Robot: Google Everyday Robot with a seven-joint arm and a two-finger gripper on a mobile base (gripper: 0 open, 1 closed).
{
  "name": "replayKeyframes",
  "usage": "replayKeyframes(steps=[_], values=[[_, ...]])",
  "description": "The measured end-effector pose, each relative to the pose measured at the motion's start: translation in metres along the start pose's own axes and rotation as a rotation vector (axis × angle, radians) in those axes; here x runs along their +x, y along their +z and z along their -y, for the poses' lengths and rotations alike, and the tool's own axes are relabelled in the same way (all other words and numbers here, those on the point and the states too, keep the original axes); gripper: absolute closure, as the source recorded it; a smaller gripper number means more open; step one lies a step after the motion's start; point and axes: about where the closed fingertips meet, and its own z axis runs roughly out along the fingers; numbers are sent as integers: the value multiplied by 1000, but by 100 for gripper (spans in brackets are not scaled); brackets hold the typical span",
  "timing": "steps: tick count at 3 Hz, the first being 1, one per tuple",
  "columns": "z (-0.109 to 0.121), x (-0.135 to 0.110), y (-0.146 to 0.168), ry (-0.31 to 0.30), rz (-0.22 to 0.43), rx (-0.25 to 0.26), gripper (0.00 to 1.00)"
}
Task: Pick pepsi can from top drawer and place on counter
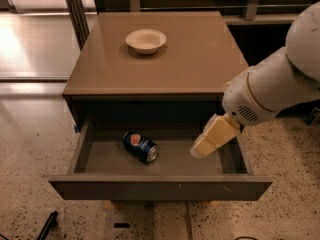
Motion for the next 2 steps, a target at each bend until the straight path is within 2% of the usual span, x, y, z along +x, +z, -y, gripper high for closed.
replayKeyframes(steps=[1,2], values=[[4,-36,45,13,71,40,0],[19,-53,41,18,132,105,0]])
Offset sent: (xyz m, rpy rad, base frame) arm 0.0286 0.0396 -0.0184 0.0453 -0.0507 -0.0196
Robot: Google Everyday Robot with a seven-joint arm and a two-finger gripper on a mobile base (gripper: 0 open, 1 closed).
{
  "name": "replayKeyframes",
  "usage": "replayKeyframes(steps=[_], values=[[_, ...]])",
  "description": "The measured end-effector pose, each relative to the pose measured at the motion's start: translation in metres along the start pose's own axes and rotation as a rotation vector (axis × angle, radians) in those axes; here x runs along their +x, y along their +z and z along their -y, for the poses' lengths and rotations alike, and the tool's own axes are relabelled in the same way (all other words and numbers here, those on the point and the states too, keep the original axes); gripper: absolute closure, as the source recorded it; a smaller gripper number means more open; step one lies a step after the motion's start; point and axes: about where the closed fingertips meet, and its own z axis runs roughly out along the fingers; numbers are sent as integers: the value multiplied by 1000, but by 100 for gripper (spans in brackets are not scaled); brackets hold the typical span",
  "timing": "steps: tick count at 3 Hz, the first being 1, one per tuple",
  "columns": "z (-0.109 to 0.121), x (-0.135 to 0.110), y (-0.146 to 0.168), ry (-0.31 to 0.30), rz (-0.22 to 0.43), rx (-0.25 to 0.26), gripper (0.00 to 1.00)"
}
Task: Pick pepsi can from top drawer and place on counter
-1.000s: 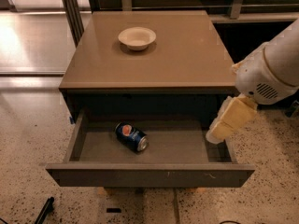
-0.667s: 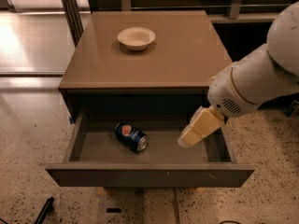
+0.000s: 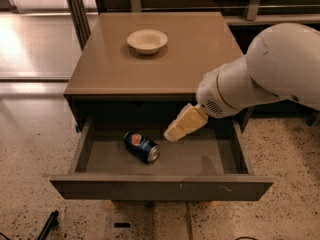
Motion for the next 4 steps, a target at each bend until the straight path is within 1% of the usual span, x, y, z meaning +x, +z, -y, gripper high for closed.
replayKeyframes(steps=[1,2,3,4], values=[[-7,18,-2,20,-51,51,0],[-20,54,31,125,-103,48,0],[-31,70,76,193,-107,16,0],[-35,72,112,222,-90,-17,0]])
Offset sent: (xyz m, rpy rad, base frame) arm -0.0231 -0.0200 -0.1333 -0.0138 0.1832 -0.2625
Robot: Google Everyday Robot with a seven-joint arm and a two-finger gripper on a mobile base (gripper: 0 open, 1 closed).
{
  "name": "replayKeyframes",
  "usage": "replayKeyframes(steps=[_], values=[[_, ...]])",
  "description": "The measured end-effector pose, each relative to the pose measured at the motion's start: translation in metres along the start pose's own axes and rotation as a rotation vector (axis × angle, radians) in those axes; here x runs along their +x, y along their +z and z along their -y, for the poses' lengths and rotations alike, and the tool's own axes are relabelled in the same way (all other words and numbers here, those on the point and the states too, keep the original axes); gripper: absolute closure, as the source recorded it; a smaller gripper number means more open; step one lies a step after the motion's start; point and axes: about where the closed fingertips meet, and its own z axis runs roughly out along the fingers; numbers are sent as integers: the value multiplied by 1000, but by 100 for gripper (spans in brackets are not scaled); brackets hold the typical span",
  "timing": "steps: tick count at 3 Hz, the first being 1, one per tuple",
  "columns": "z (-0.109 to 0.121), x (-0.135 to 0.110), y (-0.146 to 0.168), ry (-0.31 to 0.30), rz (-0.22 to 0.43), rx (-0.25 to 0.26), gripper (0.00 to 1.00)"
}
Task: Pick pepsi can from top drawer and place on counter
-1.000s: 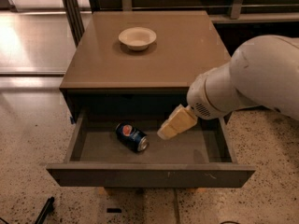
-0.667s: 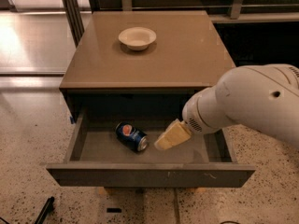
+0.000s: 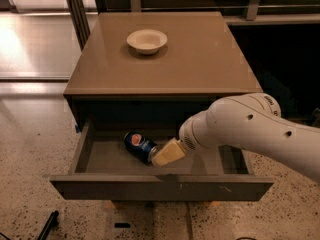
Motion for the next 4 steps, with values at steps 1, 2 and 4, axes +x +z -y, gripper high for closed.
replayKeyframes(steps=[1,2,4], values=[[-1,-16,31,-5,26,-38,0],[-4,-37,56,-29,48,-68,0],[-17,-56,82,-45,61,-111,0]])
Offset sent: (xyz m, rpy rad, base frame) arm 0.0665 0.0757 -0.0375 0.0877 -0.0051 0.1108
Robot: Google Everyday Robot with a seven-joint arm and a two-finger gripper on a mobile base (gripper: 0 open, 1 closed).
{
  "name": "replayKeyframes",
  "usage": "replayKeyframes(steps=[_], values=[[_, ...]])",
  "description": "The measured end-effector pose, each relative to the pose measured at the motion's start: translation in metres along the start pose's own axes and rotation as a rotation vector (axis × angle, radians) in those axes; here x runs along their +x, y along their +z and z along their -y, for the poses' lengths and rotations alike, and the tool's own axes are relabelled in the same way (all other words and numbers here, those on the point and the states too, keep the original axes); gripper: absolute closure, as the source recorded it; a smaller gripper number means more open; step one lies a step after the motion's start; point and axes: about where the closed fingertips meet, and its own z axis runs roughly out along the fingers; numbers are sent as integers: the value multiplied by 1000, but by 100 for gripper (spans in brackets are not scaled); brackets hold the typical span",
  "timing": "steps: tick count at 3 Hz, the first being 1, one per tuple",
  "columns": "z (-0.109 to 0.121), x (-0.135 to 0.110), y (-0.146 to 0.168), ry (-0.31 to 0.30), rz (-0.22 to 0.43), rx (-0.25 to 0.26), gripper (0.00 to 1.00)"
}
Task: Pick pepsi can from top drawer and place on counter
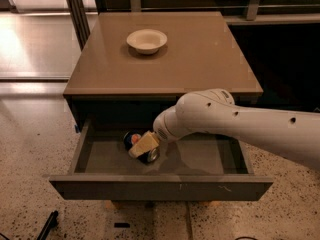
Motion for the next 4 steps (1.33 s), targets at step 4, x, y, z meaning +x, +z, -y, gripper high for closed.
replayKeyframes(steps=[4], values=[[18,36,30,137,50,146,0]])
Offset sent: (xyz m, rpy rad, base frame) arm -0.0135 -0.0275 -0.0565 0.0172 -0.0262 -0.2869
